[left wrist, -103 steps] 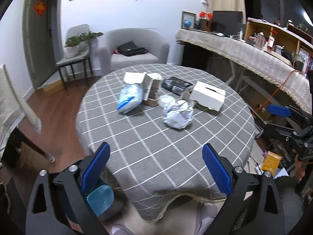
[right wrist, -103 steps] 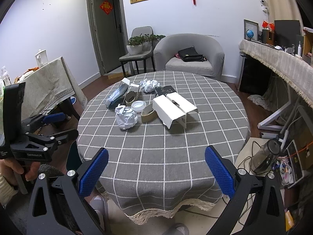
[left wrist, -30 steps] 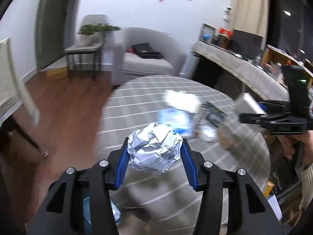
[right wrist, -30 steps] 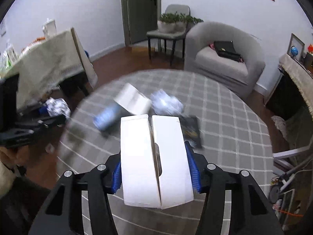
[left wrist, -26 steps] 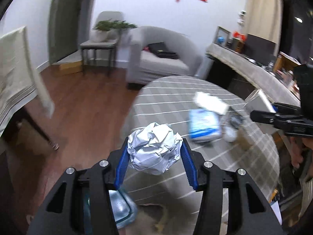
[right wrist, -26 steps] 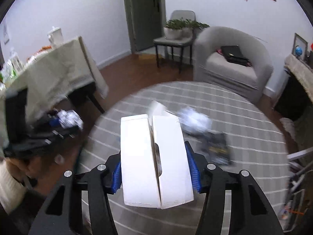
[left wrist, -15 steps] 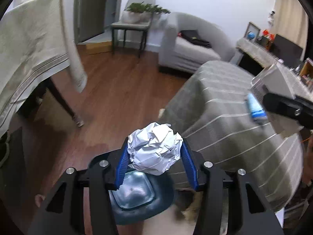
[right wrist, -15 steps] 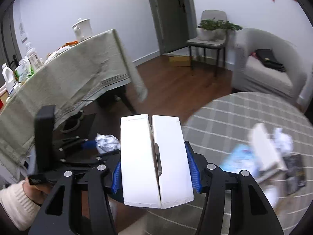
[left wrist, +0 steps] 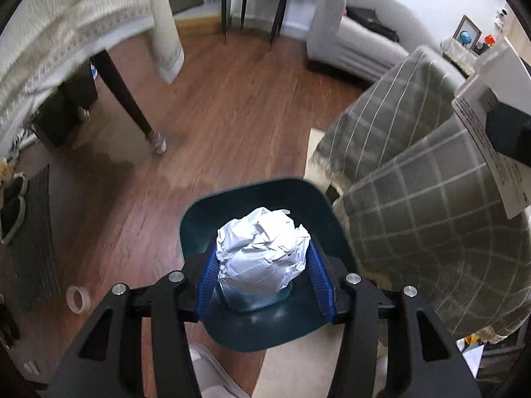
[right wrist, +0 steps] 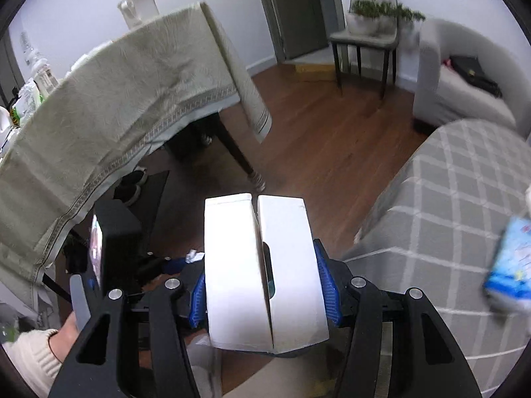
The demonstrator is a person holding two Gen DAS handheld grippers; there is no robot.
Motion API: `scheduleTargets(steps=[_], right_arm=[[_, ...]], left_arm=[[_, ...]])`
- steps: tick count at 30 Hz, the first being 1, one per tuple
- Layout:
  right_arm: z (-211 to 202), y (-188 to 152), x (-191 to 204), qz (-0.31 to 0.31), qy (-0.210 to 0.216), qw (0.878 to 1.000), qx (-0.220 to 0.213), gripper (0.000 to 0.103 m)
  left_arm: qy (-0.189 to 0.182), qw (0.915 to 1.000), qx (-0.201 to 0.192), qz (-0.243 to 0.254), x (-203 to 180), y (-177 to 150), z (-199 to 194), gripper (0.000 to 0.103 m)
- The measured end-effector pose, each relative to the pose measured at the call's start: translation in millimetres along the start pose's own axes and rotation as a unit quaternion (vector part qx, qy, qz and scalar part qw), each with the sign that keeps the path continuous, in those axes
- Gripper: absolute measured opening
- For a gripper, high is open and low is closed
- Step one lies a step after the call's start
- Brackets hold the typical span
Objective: Collect trash
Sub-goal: 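Carry the foil ball and white box to the teal bin and release both, then move both open grippers back over the table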
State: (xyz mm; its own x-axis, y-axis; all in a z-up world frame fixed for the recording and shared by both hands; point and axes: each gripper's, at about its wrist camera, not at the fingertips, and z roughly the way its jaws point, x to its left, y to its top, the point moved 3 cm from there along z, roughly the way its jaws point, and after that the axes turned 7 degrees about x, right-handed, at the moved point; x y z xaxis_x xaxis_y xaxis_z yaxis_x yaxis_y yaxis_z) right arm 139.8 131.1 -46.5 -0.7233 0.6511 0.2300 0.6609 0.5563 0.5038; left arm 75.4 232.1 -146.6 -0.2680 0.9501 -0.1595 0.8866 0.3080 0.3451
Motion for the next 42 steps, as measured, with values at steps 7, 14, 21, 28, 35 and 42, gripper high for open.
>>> scheduleTargets(steps=[7, 14, 21, 28, 35, 42], right_arm=[[35, -8, 14, 0.010, 0.018, 0.999, 0.042, 0.056], [55, -15, 17, 0.016, 0.020, 0.997, 0.070, 0.056], [73, -19, 9, 0.028, 0.012, 0.996, 0.089, 0.056], [82, -22, 3, 0.030, -0.001, 0.995, 0.095, 0.056], [102, -31, 6, 0.013, -0.016, 0.993, 0.116, 0.057], [133, -47, 9, -0.006, -0.032, 0.987, 0.155, 0.057]], left_arm=[[-0.011, 0.9976, 0.064, -0.025, 22, -15, 44, 0.053], [-0.002, 0.9951, 0.094, -0.028, 29, -23, 69, 0.057], [0.012, 0.9970, 0.075, -0.017, 35, -21, 54, 0.074], [0.018, 0.9996, 0.004, -0.022, 43, -7, 1, 0.074], [0.019, 0.9952, -0.095, -0.014, 34, 15, -74, 0.071], [-0.022, 0.9876, -0.153, -0.030, 24, 27, -127, 0.060]])
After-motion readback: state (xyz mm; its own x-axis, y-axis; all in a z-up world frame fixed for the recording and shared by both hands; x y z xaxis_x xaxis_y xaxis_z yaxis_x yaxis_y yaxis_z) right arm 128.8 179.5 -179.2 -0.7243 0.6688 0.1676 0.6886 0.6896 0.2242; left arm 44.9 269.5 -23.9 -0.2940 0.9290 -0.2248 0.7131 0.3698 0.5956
